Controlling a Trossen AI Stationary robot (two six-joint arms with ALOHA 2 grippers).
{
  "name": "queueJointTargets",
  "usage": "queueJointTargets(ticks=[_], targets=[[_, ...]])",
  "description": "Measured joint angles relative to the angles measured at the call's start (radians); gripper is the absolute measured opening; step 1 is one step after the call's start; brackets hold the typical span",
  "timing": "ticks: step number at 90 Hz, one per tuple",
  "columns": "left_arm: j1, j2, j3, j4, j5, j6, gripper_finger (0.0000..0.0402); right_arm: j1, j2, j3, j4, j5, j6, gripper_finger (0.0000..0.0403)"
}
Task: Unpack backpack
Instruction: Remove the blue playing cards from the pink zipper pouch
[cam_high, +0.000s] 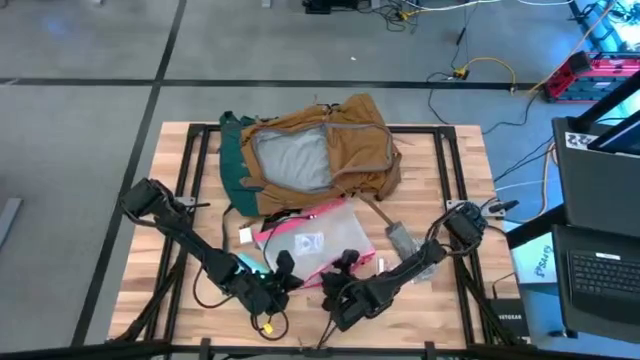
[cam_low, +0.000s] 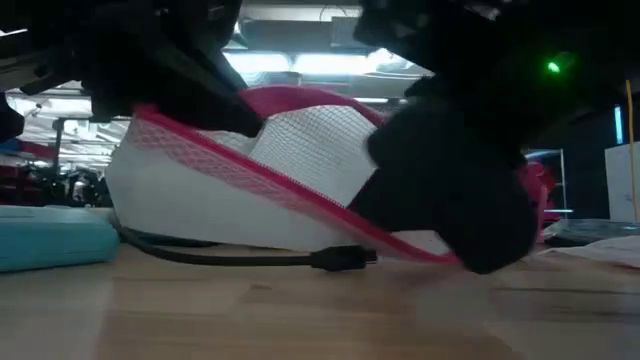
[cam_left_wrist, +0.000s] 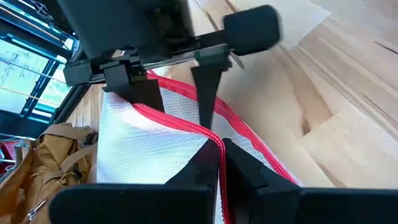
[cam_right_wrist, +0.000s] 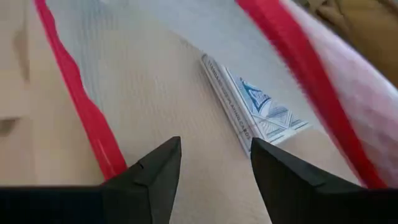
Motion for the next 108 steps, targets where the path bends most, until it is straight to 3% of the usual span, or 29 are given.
queueJointTargets(ticks=[25,37,63,81,108], targets=[[0.001,0.000,0.000,0.000,-0.004,0.001,0.0000,-0.029,-0.198,-0.333,0.331,-0.013,-0.047,0.0182],[0.003,0.000,-0.001,0.001,-0.009,0.002,0.0000,-0.081,-0.247,-0.504,0.645,-0.088,-0.076,0.0182],[0.009,0.000,-0.001,0.002,0.002,0.005,0.0000,-0.150,-0.220,-0.609,1.082,-0.254,-0.201,0.0182],[0.010,0.000,-0.002,0.050,0.000,0.050,0.0000,-0.154,-0.220,-0.581,1.044,-0.264,-0.220,0.0182],[0.010,-0.001,-0.002,0.076,-0.034,0.095,0.0018,-0.153,-0.220,-0.571,0.819,-0.009,-0.065,0.0182]])
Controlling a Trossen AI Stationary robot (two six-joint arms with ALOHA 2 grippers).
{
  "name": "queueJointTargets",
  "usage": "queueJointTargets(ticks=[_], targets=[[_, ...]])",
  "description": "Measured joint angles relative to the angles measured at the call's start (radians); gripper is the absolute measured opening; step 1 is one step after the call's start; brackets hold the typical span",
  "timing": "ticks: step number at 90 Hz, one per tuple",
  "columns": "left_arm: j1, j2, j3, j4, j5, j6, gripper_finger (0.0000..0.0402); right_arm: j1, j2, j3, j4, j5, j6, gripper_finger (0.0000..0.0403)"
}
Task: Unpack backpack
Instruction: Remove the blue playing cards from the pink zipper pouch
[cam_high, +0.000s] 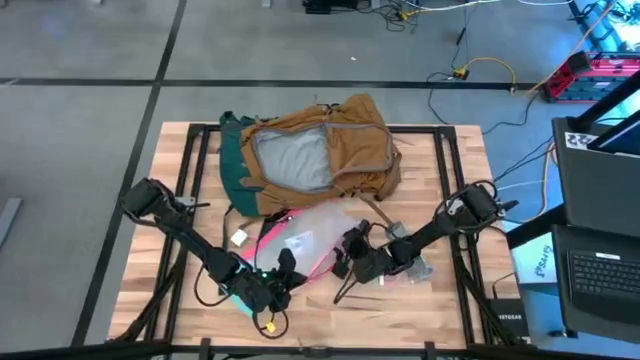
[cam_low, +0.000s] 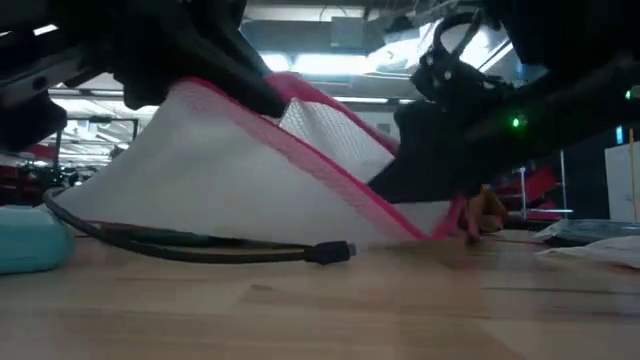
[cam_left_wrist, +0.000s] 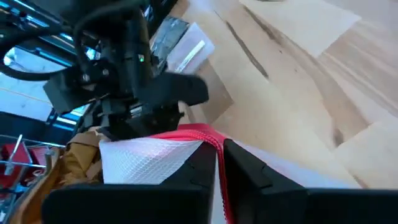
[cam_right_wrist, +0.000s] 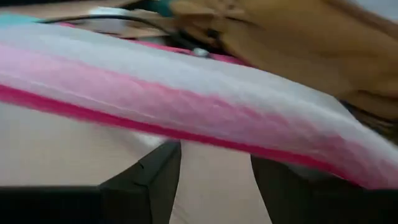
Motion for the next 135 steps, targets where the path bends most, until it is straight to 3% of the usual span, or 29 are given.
queueJointTargets(ticks=[22,43,53,66,88,111,135], targets=[[-0.007,-0.027,0.000,-0.005,-0.005,0.004,0.0084,0.002,0.000,0.000,-0.106,0.063,0.092,0.0182],[-0.051,-0.085,0.001,-0.088,-0.135,-0.029,0.0135,0.019,0.000,-0.001,-0.206,0.060,0.195,0.0182],[-0.057,-0.101,0.002,-0.227,-0.151,-0.149,0.0150,0.044,0.000,-0.001,-0.230,0.060,0.232,0.0182],[-0.016,-0.101,-0.049,-0.359,-0.153,-0.336,0.0157,0.081,0.000,-0.001,-0.196,0.047,0.234,0.0182],[0.077,-0.106,-0.163,-0.329,-0.144,-0.499,0.0157,0.108,0.000,-0.001,-0.055,-0.011,0.128,0.0182],[0.170,-0.134,-0.179,-0.372,-0.137,-0.545,0.0157,0.087,0.000,0.000,0.034,-0.093,-0.011,0.0182],[0.281,-0.137,-0.179,-0.413,-0.018,-0.628,0.0157,0.044,0.001,0.000,0.034,-0.169,-0.017,0.0182]])
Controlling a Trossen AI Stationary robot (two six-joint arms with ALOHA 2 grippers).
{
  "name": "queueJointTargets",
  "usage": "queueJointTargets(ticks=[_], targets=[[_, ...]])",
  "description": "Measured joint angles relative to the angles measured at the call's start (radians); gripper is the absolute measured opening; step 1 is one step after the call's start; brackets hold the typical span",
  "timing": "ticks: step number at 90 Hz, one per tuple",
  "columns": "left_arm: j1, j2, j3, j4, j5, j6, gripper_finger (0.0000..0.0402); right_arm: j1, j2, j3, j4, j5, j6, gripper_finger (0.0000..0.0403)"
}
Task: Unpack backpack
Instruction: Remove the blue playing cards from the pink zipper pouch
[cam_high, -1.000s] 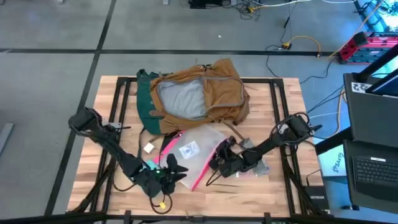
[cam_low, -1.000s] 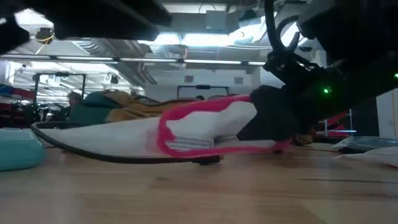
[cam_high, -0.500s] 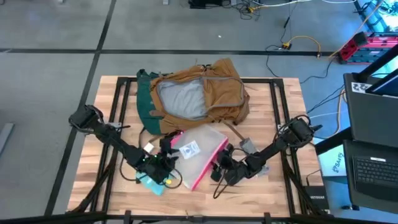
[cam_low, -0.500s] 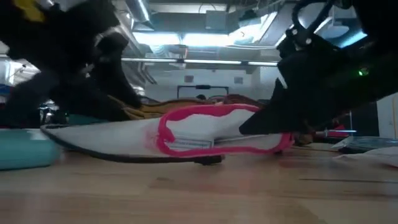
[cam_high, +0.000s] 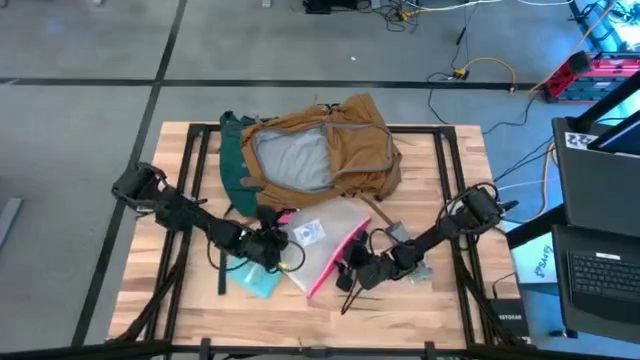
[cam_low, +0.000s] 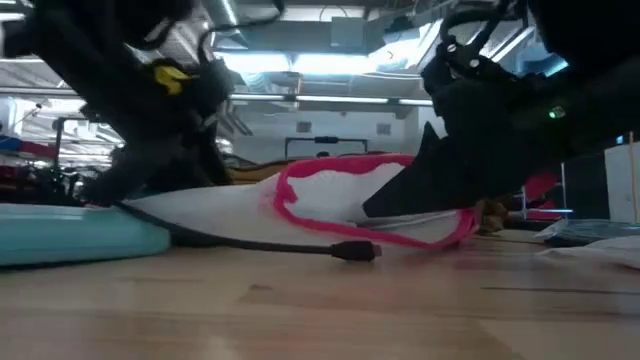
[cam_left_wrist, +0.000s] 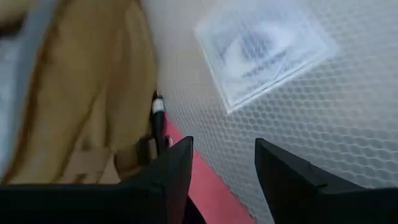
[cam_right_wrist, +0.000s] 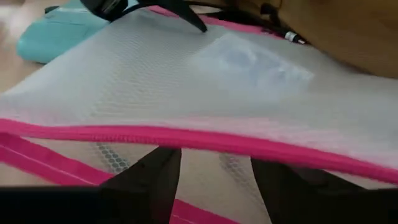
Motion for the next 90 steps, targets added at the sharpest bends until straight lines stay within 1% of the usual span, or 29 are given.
queueJointTargets(ticks=[10,17,24,35,45,61,90], targets=[[0.058,0.000,0.000,-0.013,0.068,-0.024,0.0157,-0.022,0.000,0.000,0.000,-0.033,-0.006,0.0182],[0.095,0.000,0.000,-0.013,0.091,-0.019,0.0157,-0.037,0.000,0.000,0.000,-0.042,-0.015,0.0182],[0.124,0.000,0.000,-0.002,0.119,0.014,0.0157,-0.052,0.004,0.000,0.001,-0.043,-0.015,0.0182],[0.167,0.000,0.000,0.039,0.194,0.086,0.0157,-0.086,0.006,0.000,-0.022,-0.042,-0.016,0.0182],[0.193,0.001,-0.001,0.076,0.243,0.140,0.0157,-0.115,0.006,0.000,-0.040,-0.021,-0.032,0.0182],[0.216,0.013,-0.001,0.136,0.265,0.227,0.0157,-0.156,0.011,0.001,-0.060,-0.015,-0.043,0.0182],[0.215,0.097,0.000,0.303,0.285,0.526,0.0157,-0.202,0.095,0.019,-0.019,-0.080,-0.001,0.0182]])
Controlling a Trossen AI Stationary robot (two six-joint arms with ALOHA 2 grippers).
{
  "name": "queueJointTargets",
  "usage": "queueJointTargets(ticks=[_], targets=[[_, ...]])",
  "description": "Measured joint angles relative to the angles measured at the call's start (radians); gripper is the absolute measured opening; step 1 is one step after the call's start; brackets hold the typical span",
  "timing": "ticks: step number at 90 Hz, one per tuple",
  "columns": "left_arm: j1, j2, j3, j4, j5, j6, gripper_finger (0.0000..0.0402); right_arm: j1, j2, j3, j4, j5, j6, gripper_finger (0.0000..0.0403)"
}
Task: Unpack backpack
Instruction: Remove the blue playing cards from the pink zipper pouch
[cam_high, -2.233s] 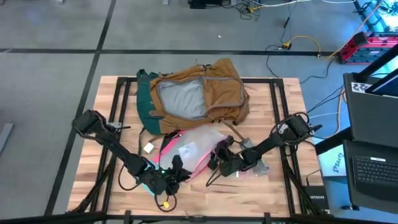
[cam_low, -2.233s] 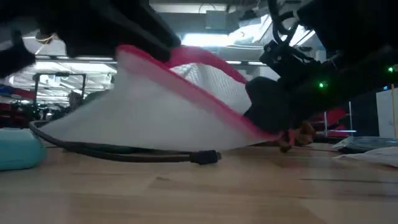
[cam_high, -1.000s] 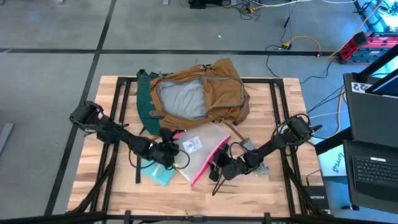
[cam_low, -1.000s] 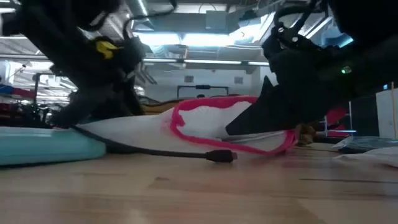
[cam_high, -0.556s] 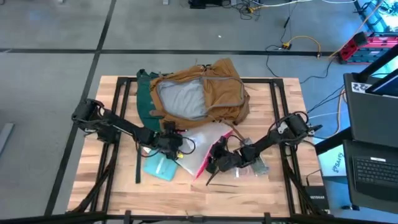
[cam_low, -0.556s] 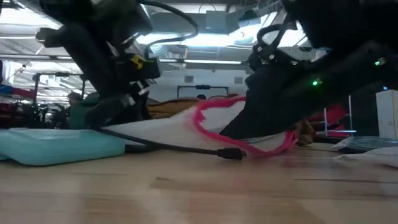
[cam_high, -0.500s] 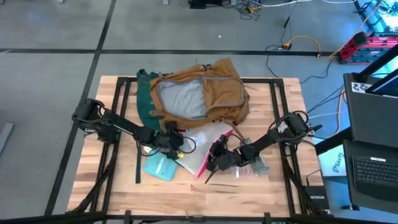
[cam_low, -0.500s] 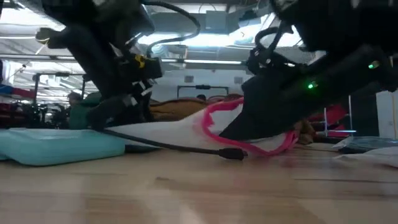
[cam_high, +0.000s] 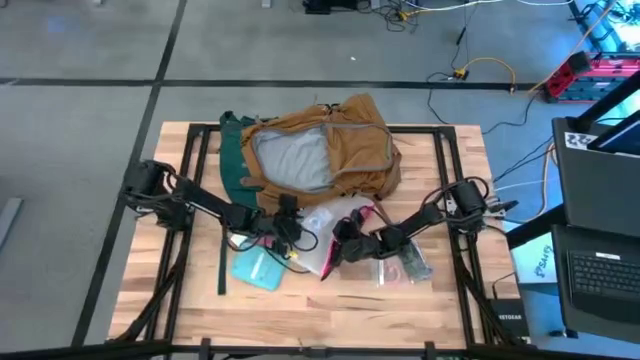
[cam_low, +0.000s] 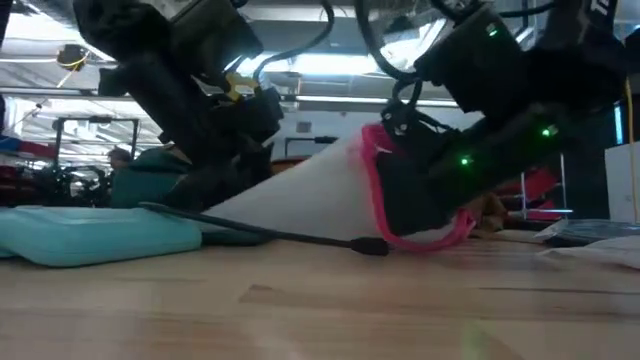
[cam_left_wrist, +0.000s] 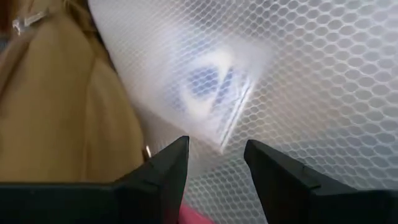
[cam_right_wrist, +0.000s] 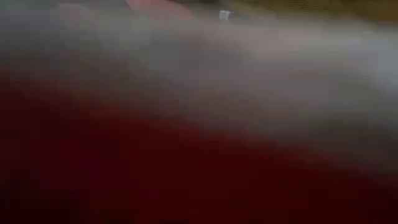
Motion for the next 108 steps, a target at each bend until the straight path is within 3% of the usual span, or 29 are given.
queueJointTargets(ticks=[43,62,90,108], targets=[[0.069,0.034,0.001,0.054,0.188,-0.028,0.0151,-0.001,0.017,0.116,-0.092,-0.063,-0.074,0.0182],[0.073,0.035,0.001,0.051,0.214,-0.026,0.0098,-0.001,0.018,0.134,-0.089,-0.130,-0.081,0.0182],[0.069,0.040,0.003,0.032,0.226,-0.016,0.0003,0.011,0.018,0.139,-0.090,-0.136,-0.120,0.0182],[0.047,0.040,0.003,0.028,0.231,0.010,0.0000,0.065,-0.024,0.141,-0.222,-0.088,-0.146,0.0182]])
